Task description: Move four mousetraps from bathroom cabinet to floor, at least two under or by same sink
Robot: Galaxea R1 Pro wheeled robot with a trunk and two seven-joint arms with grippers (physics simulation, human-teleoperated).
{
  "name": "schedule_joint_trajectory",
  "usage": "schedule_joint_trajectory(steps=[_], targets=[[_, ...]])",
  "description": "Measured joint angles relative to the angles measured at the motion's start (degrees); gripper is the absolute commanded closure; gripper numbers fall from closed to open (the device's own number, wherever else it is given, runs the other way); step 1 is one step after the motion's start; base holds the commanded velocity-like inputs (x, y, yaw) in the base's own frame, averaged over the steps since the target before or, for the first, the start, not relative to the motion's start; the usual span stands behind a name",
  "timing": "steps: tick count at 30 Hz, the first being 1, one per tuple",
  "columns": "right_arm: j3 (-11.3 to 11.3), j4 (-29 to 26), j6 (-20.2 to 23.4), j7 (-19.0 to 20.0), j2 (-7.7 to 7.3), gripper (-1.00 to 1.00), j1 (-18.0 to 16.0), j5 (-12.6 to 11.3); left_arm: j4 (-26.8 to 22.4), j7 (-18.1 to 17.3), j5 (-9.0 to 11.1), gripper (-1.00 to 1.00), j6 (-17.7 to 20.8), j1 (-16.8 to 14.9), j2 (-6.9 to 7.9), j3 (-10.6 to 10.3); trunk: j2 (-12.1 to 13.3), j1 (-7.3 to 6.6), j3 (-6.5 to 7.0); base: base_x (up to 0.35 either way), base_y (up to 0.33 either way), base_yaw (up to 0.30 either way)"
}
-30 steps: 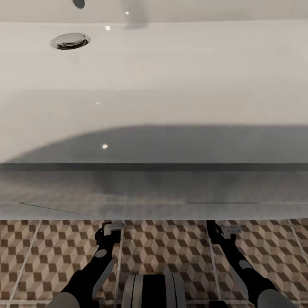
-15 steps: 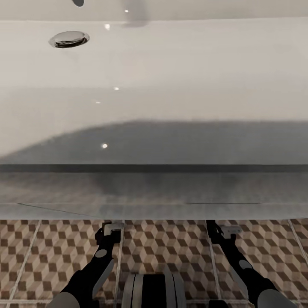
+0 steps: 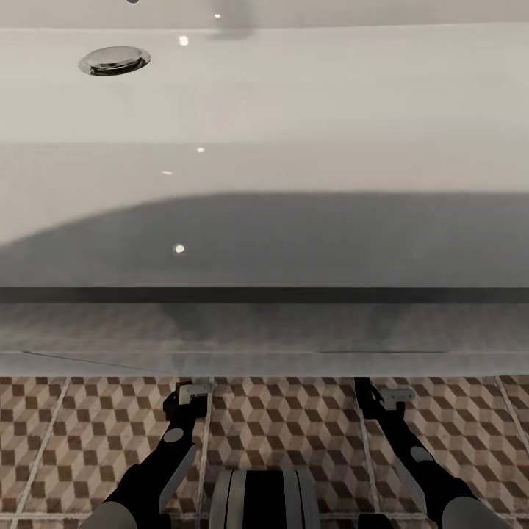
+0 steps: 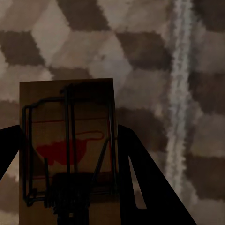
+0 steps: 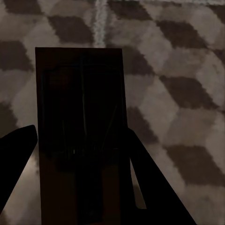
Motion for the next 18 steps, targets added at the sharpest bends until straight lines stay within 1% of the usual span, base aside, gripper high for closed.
schedule_joint_trajectory(steps=[10, 13, 18], targets=[[0.0, 0.0, -0.1, 0.0, 0.00, 1.00, 0.0, 0.0, 0.0, 0.0, 0.0, 1.00, 0.0, 0.0, 0.00, 0.0, 0.0, 0.00, 0.00, 0.000, 0.000, 0.000], [0.0, 0.0, -0.1, 0.0, 0.00, 1.00, 0.0, 0.0, 0.0, 0.0, 0.0, 1.00, 0.0, 0.0, 0.00, 0.0, 0.0, 0.08, -0.66, 0.000, 0.000, 0.000], [0.0, 0.0, -0.1, 0.0, 0.00, 1.00, 0.0, 0.0, 0.0, 0.0, 0.0, 1.00, 0.1, 0.0, 0.00, 0.0, 0.0, 0.08, -0.66, 0.000, 0.000, 0.000]])
